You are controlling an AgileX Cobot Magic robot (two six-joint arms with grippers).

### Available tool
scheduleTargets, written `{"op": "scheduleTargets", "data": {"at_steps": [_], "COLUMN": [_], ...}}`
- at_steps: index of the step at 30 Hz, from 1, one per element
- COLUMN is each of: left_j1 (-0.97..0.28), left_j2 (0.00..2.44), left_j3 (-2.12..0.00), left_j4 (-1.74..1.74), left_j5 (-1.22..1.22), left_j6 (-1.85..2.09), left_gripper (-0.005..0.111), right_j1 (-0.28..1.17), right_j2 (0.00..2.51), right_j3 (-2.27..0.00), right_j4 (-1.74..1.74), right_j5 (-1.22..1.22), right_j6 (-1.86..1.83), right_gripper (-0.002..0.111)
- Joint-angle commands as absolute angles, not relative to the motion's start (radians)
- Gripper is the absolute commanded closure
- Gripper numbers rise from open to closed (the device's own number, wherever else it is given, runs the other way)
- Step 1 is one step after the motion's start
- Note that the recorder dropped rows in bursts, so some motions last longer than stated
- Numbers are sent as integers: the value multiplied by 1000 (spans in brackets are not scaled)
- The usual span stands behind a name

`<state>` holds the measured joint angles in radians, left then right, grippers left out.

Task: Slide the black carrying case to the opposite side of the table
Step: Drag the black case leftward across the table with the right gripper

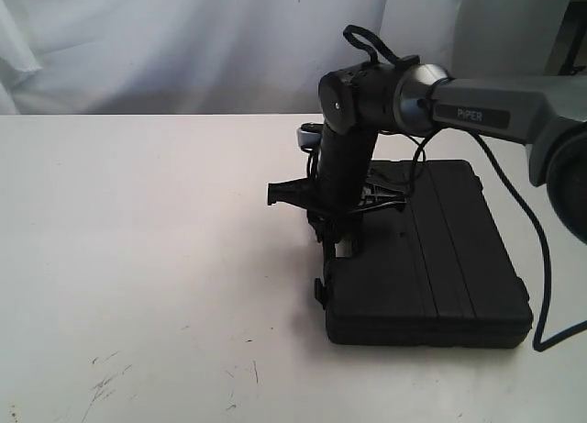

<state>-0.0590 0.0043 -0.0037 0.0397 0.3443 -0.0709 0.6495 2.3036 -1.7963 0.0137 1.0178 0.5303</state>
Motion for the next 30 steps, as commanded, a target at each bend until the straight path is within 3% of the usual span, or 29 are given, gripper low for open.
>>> {"op": "scheduleTargets", "data": {"at_steps": [1,4,18,30], "left_j1": [-58,-58,-58,-58], "left_j2": [0,0,0,0], "left_j3": [0,0,0,0], "left_j4": [40,40,40,40], "left_j5": [334,334,334,334], "left_j6": [-72,-72,-72,-72], "left_gripper": [107,107,107,107], "right_j1": [654,662,732,792], "right_j2": [2301,2301,2303,2384], "right_j3": [-1803,-1803,-1819,-2020], "right_j4": [26,32,96,98], "right_j5": [1016,1018,962,1030], "right_j6": [535,535,575,621], "right_gripper": [99,108,108,108]}}
